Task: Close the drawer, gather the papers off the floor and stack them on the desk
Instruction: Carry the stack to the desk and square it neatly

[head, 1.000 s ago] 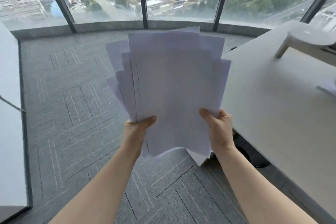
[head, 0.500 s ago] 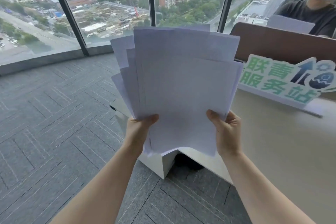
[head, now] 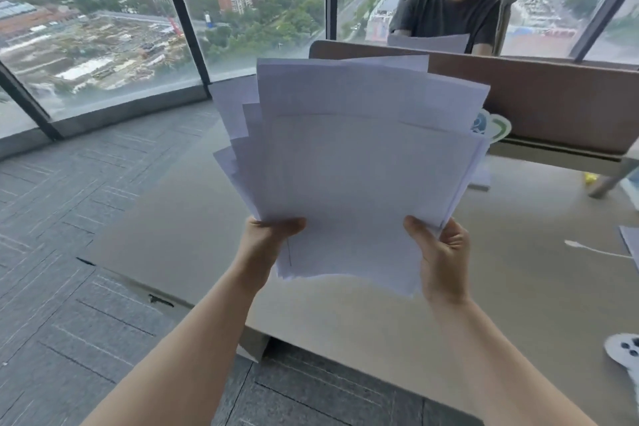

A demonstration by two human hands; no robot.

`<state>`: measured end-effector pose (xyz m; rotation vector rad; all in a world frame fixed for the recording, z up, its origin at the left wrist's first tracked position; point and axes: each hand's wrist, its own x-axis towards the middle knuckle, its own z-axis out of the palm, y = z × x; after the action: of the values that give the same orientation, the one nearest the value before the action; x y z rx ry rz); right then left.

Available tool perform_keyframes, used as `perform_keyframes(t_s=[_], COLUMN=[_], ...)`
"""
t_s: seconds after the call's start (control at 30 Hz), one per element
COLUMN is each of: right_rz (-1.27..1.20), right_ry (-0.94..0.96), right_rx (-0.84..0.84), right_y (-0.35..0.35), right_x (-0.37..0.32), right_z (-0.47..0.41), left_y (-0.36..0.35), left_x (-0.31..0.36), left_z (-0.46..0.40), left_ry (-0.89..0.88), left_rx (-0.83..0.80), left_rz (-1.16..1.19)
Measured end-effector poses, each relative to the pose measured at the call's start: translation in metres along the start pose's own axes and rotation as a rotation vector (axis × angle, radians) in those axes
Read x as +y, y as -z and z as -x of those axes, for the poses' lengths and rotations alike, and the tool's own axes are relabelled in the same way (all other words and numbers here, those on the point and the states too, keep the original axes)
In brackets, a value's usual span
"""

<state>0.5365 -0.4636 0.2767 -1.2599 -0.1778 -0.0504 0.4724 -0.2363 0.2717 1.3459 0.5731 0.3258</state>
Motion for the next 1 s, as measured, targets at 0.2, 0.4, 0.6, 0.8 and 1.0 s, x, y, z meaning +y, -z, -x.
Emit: perform_keyframes(t_s=[0.2,0.4,0.6,0.8,1.0], right_rz=[0.007,0.013,0.036,0.024,0.057], right_ry=[-0.054,-0.041,-0.034,-0.016,0.009], right_rx=[0.095,0.122,0.117,0.188,0.113], right_y=[0.046,0.06,0.049,0.036,0.044], right_x=[0.017,0.027,0.019,0.012,0.009], right_z=[0.016,0.031,0.032,0.031,0.031], left_y=[-0.018,-0.018,-0.022,-0.03,-0.021], left_x=[-0.042,-0.061,-0.053,-0.045,-0.037], left_z=[-0.002,-0.001,-0.008,-0.011,-0.018], left_ry=[0.091,0.099,0.082,0.052,-0.04], left_rx=[-0.192,-0.248,-0.313,-0.323,-0.354], left_rz=[-0.108,-0.044,-0.003,0.013,-0.012])
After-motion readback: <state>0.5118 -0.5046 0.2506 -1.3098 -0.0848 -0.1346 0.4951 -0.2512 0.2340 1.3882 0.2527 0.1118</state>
